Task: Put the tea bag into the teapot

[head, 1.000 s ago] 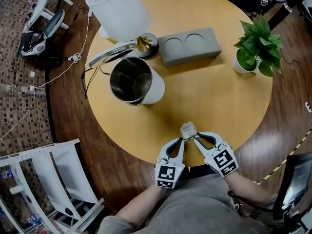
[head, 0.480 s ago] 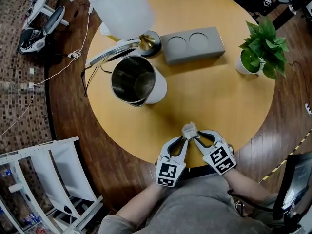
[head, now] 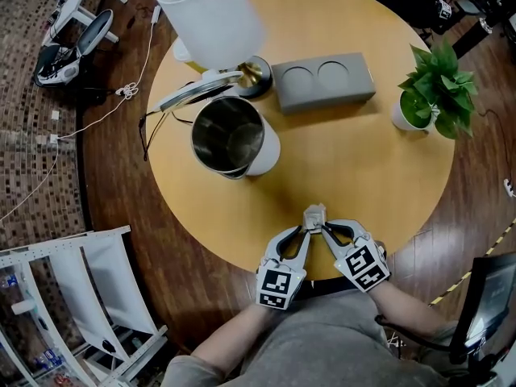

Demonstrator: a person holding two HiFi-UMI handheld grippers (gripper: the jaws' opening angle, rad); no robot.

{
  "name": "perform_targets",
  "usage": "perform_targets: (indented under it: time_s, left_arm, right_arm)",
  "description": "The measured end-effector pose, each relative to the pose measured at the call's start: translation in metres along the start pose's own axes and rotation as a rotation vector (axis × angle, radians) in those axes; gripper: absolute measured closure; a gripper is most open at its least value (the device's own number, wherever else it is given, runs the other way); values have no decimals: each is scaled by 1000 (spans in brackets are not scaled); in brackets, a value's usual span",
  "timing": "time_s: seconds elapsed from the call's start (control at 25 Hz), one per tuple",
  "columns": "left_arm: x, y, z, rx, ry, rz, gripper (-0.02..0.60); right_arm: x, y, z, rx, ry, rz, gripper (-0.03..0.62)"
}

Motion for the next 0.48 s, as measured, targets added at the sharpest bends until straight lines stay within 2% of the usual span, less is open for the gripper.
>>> perform_targets:
  time_s: [0.24, 0.48]
  left_arm:
    - [23, -10, -1, 20, 14, -58, 518]
    - [65, -32, -10, 51, 37, -182, 523]
  right_arm:
    - [25, -17, 1, -16, -41, -62, 566]
    - [65, -50, 5, -47, -96, -159, 566]
Point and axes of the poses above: the fingertips, and each gripper's own axes: y forward along the fingers, z to its left, x out of its top, the point moved 9 cm from there along -y, backward along the fingers, and after that the axes turned 1 degree about x, right-handed, at the moved point
